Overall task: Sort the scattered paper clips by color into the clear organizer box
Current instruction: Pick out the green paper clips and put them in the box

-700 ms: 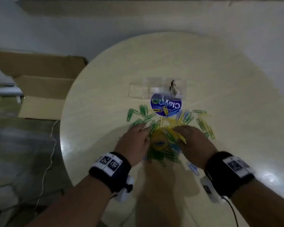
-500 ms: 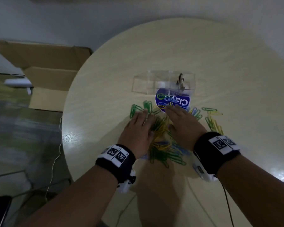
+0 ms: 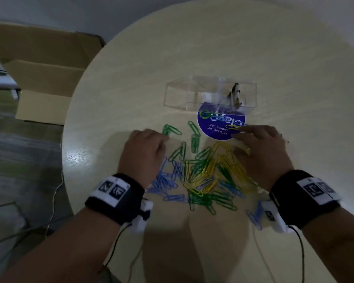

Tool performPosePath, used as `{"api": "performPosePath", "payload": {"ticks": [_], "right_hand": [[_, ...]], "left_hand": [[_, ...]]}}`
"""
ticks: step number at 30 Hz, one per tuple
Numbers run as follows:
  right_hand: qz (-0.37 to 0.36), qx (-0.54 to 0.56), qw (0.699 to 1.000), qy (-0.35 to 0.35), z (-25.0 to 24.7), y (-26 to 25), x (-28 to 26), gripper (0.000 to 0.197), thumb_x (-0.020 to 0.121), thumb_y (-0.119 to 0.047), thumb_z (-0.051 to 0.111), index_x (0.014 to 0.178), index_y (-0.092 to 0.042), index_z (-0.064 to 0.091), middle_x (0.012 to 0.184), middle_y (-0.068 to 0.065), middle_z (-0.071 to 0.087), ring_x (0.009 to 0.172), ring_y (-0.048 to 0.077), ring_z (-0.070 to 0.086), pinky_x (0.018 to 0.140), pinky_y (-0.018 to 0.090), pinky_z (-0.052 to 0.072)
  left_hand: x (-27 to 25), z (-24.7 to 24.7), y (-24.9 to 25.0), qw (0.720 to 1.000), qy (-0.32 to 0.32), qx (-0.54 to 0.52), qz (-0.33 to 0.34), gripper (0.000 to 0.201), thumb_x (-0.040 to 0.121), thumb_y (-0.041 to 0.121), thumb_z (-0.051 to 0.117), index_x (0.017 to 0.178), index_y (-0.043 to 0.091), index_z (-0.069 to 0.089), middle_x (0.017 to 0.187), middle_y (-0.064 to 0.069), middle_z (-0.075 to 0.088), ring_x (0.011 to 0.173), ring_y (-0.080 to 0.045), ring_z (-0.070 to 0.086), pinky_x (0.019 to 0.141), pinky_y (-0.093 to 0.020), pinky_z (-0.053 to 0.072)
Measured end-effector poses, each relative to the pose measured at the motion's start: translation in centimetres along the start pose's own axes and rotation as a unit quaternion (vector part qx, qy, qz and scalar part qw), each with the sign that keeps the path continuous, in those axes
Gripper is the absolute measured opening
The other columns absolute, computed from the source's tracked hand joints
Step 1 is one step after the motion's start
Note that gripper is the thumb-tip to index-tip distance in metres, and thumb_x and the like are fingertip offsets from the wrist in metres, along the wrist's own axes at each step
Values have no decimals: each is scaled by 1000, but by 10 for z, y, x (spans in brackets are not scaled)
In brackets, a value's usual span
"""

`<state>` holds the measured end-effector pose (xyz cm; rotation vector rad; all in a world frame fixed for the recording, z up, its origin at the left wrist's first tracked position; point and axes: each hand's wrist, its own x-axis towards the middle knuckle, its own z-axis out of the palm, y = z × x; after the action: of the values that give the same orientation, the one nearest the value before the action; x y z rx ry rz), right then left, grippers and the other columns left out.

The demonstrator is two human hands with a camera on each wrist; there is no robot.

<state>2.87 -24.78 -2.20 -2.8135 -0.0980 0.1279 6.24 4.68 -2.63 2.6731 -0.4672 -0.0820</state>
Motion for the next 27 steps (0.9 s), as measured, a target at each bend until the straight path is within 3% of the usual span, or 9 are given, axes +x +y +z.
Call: {"api": "performPosePath", "payload": {"ticks": [3, 7, 12, 15, 17, 20, 22, 24, 27], "right_hand": [[-13, 65, 998, -4, -1, -31, 21, 10, 82, -30, 66, 82, -22, 71, 85, 3, 70, 86, 29, 58, 77, 36, 44], [-26, 43, 994, -98, 16, -60, 35, 10, 76, -32, 65, 80, -22, 67, 84, 4, 66, 86, 29, 59, 74, 34, 46], [39, 17, 995, -87, 7, -47, 36, 13, 82, -22, 57, 83, -17, 70, 88, 9, 67, 86, 33, 60, 76, 38, 51], [74, 63, 994, -55, -1, -42, 41, 12, 83, -19, 59, 89, -16, 70, 92, 8, 68, 87, 29, 61, 74, 32, 48], [65, 99, 991, -57, -1, -51, 49, 21, 83, -22, 62, 102, -17, 68, 102, 8, 66, 95, 27, 60, 81, 33, 47], [11, 70, 990, -123, 1, -70, 59, 44, 82, -33, 66, 121, -14, 60, 116, 11, 58, 108, 30, 52, 93, 39, 43], [-20, 12, 988, -155, 2, -79, 62, 59, 76, -47, 68, 124, -15, 57, 117, 12, 52, 110, 34, 47, 96, 41, 40], [-36, -26, 985, -165, 3, -81, 61, 65, 72, -51, 70, 126, -16, 55, 118, 12, 48, 111, 35, 45, 98, 40, 37], [-41, -9, 985, -168, 8, -79, 56, 55, 77, -36, 72, 124, -14, 58, 118, 12, 50, 111, 35, 47, 96, 39, 36]], "left_hand": [[26, -2, -5, 991, -20, 3, -133, 19, 91, 37, 56, 93, 20, 65, 94, -4, 59, 84, -27, 58, 73, -33, 43], [38, 5, 7, 989, -58, -2, -137, 19, 89, 35, 62, 96, 18, 63, 101, -4, 57, 87, -26, 60, 76, -34, 47], [42, 4, -6, 985, -62, -46, -153, 9, 89, 25, 64, 95, 18, 64, 102, -5, 61, 92, -25, 60, 83, -36, 50], [44, -2, -10, 990, -61, -44, -117, 6, 87, 21, 64, 93, 19, 65, 97, -3, 65, 91, -23, 61, 79, -33, 48], [46, -4, -8, 996, -41, -47, -67, 12, 86, 19, 65, 98, 20, 65, 92, -1, 65, 88, -21, 59, 76, -30, 44], [51, -1, -3, 997, -66, -20, 31, 30, 87, 15, 63, 117, 16, 65, 89, -4, 64, 89, -24, 54, 76, -34, 42], [54, 3, -6, 993, -88, 18, 77, 27, 86, 11, 63, 112, 13, 69, 87, -11, 63, 88, -32, 55, 73, -38, 42], [56, 1, -10, 992, -101, 25, 67, 22, 87, 10, 63, 107, 11, 71, 89, -13, 63, 89, -35, 57, 74, -40, 44], [53, -5, -15, 994, -101, 19, 46, 18, 88, 15, 64, 104, 11, 71, 94, -11, 61, 89, -33, 59, 76, -38, 45]]}}
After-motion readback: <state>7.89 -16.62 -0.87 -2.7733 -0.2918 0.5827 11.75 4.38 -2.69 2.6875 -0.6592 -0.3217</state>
